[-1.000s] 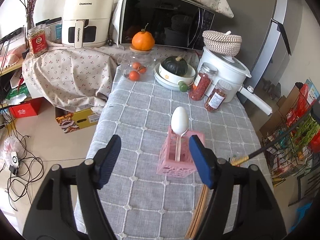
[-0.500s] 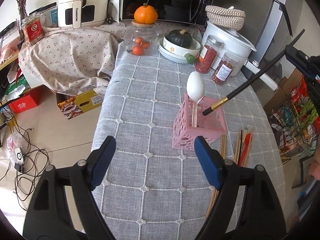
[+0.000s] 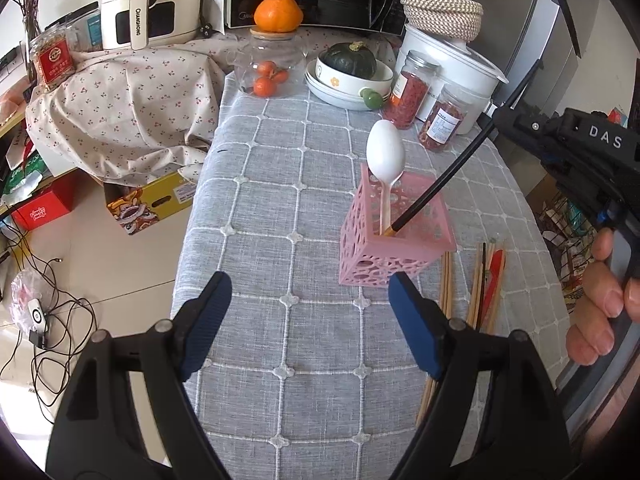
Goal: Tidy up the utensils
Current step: 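Insert the black chopstick into the pink basket and open the right gripper, then lower the left gripper onto a wooden chopstick and close on it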
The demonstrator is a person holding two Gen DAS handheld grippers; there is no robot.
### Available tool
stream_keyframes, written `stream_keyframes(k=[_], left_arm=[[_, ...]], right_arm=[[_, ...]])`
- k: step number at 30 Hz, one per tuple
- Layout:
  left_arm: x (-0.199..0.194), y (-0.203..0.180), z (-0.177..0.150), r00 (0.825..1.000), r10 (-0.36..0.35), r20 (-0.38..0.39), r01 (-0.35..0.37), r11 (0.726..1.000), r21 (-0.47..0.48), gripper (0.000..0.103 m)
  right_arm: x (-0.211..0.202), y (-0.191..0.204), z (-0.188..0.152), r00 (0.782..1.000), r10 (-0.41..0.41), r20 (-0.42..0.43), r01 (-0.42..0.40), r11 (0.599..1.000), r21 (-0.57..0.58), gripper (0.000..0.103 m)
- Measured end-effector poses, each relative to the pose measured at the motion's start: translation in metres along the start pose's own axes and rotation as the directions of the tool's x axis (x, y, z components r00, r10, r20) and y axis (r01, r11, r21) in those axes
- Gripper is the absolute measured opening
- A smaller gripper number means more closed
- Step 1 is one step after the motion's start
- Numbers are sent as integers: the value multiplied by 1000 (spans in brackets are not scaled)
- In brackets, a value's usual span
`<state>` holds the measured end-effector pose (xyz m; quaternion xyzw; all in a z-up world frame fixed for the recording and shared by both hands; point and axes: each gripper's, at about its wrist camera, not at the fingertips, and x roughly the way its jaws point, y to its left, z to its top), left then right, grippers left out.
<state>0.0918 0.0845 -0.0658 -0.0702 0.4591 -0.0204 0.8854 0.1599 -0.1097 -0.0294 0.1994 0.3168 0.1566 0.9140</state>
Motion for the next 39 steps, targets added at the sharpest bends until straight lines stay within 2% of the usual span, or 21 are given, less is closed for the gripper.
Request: stream_keyframes(k=[4,8,12,16,20,25,30,36,37,39], left_arm=[[2,-3,-1,1000,4,-9,-4,1000,12,81],[5,-7,-2,1000,-1,-19,2,1000,16,81],[9,-13,-4,999,-13,-39,14,1000,25,82],[15,-23,-7,997,-31,-73,34,999,41,82],[24,-37,-12,993,-32,-114,41,996,80,82],[35,-54,-19,983,-49,-179,68,993,99,82],[45,-73,-23,975,-54,-218,83,988,129,82],[62,-94,-30,956,-81,-282,125,982,143,81],[66,-97,-31,954,-81,-288,127,982,142,79],[72,-100,-30,949,-93,-301,137,982,127,60]], right_arm=[[0,-6,3,1000,6,-19,-5,1000,18,12],[-18,-8,11,999,39,13,-40,999,25,41],[-39,-5,17,999,34,36,-34,999,-14,55],[-55,-7,17,999,-35,3,35,995,-93,69],[-64,-18,8,990,-128,-62,116,979,-166,73],[-68,-41,-7,958,-245,-147,208,951,-228,73],[-69,-71,-16,930,-283,-236,238,950,-201,74],[-68,-110,-26,875,-347,-338,311,937,-156,74],[-69,-116,-27,867,-357,-348,323,934,-153,74],[-71,-125,-29,857,-369,-360,338,930,-147,74]])
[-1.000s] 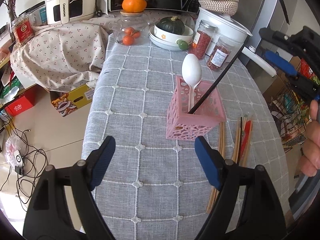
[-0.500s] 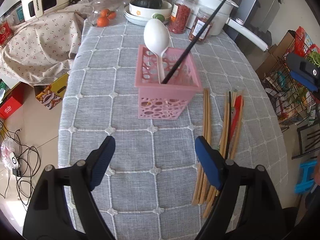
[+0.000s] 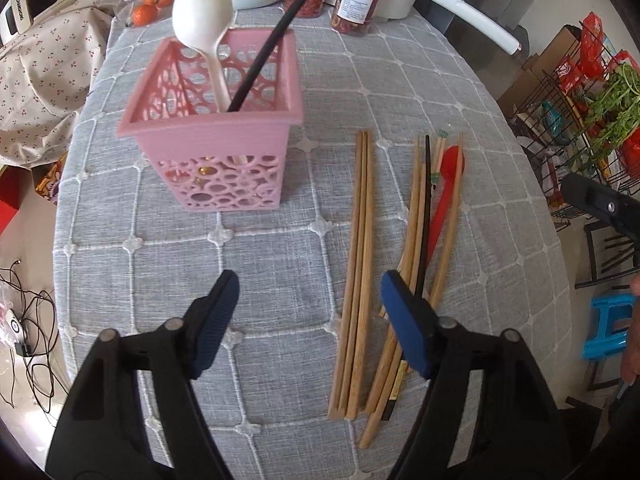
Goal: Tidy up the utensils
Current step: 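Lower the left gripper onto a wooden chopstick and close on it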
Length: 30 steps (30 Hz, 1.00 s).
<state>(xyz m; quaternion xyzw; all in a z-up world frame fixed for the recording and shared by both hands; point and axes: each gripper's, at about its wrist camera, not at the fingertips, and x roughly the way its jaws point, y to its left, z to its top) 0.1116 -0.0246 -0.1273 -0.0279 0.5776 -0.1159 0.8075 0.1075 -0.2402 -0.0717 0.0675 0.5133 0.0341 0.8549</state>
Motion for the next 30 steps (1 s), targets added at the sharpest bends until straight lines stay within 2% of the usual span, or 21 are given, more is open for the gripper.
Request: stream_keyframes(k=[1,3,5,8,13,23,26,30], left_arm=[[4,-1,2,1000,-17,-9,17,1000,-12,55],[12,-1,5,998,-60,-26,59,997,-43,35],[20,-5,7,995,-93,-37,91,994,-69,21],[27,-13,10,996,-82,-35,80,994,-68,10],[36,-23,16,1000,-15,-19,14,999,-37,8],[46,-29,19,999,-16,-31,17,1000,2,10],[47,-31,18,1000,12,-29,-11,1000,24,7],[44,-28,16,999,-2,-54,2,1000,-1,6]], right_arm=[[0,-3,-1,1000,-3,-6,3,1000,5,74],[1,-9,-3,1000,-4,-18,4,1000,15,74],[1,-14,-5,1000,-1,-25,1,1000,22,74],[1,-17,-6,1000,0,-30,1,1000,25,74],[1,-19,-6,999,2,-35,-1,1000,22,74],[1,-23,-6,999,4,-40,-3,1000,31,74],[3,-23,-5,999,8,-47,-6,999,39,74],[6,-21,-6,998,8,-57,-6,999,39,74]])
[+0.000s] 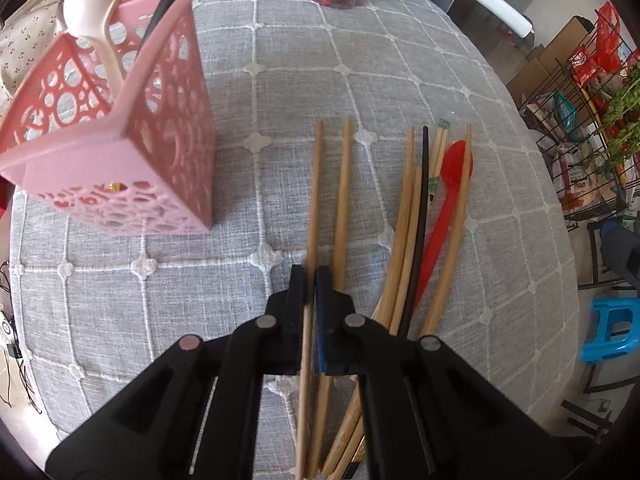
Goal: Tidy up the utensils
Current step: 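Lower the left gripper onto a wooden chopstick and close on it, then lift the wooden chopstick with the left gripper while the right gripper grasps another wooden chopstick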
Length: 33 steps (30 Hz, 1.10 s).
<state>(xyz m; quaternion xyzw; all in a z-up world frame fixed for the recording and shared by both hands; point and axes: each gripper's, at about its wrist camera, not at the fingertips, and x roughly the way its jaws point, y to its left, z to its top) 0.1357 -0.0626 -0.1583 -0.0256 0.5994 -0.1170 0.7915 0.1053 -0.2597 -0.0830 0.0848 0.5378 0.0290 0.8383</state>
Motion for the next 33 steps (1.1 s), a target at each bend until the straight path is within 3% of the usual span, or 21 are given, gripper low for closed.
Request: stream_keyframes(k=[5,15,17,21,29,33], left_arm=[[-10,8,-13,998,-38,-45,38,999,-1,6],[-14,35,-28,989,-38,-140,40,999,13,7],[-15,37,-26,990,-44,-133,45,999,4,8],[-15,35,-18,996,-27,-88,29,1000,13,18],[-8,32,-4,1000,-22,-14,22,1000,5,18],[-6,25,-2,1000,-4,-7,4,1000,3,10]], right_arm=[[3,1,1,1000,-5,-4,5,1000,1,74],[11,5,1,999,-9,-32,8,1000,-10,74],[13,6,1,999,-13,-35,13,1000,-11,74],[16,7,2,999,-14,-43,14,1000,-8,74],[22,5,1,998,-26,-60,26,1000,3,74],[28,4,2,997,-25,-74,27,999,21,74]])
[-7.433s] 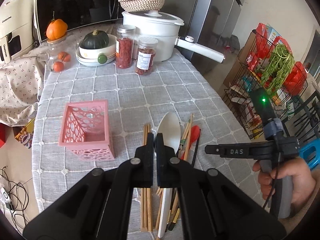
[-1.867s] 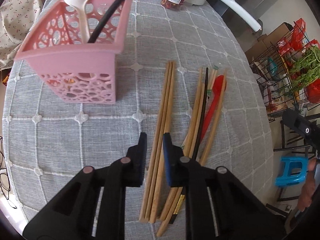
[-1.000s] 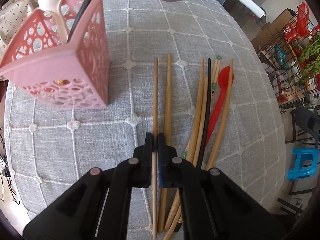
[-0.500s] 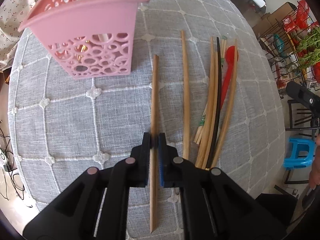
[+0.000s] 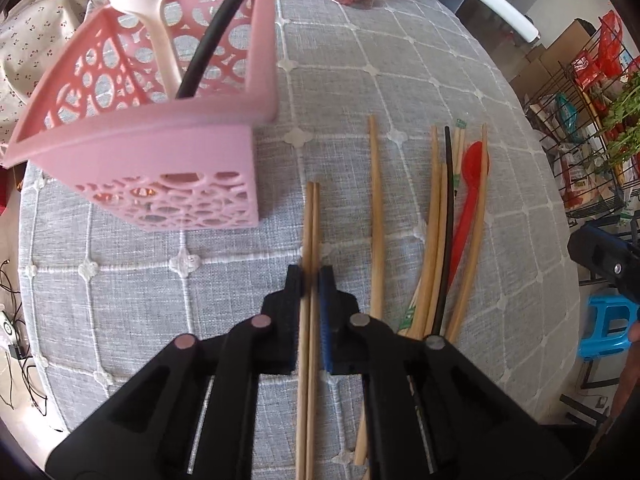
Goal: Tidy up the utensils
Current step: 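Lift the wooden chopstick with the left gripper while the right gripper grasps another wooden chopstick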
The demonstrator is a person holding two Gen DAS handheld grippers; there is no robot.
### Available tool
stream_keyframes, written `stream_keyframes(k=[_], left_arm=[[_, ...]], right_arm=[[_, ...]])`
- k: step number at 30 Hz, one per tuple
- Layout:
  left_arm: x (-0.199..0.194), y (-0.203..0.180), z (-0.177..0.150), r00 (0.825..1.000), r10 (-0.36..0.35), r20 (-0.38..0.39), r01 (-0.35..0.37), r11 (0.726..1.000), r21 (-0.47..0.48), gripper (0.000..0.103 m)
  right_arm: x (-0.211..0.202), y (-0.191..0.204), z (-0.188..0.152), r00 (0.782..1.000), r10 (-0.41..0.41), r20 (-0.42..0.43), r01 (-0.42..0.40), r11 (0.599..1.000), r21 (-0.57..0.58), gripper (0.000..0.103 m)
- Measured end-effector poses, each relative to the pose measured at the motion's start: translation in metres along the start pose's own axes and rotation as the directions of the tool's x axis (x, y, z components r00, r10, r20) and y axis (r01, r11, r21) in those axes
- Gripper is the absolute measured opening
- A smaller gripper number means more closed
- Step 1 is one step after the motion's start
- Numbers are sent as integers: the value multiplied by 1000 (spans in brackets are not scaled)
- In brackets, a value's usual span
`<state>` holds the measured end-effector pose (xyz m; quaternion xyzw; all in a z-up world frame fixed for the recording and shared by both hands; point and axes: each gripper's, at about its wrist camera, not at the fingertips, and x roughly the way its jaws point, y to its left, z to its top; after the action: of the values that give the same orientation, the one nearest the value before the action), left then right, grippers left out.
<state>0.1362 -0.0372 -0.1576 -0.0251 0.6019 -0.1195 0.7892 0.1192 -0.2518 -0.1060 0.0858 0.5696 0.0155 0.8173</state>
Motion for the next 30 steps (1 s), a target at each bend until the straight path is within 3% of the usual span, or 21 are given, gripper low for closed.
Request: stream_keyframes(k=[8,16,21,26,30], left_arm=[[-53,11,-13,993,-76,89,72,996,48,10],[-111,36,-27,967,-103,232,91,994,62,9],[-133,53,-31,950,-94,298,87,995,37,9],[-150,67,-37,934,-83,348,80,997,23,9],[-156,77,-38,928,-75,364,76,997,11,9]], right_arm=[[12,16,5,1000,23,-15,-23,1000,13,74],[33,49,15,995,84,-53,-82,996,25,72],[49,74,21,991,115,-69,-114,993,23,56],[68,98,24,988,124,-90,-125,992,-1,30],[85,109,28,992,78,-96,-80,997,-13,23]])
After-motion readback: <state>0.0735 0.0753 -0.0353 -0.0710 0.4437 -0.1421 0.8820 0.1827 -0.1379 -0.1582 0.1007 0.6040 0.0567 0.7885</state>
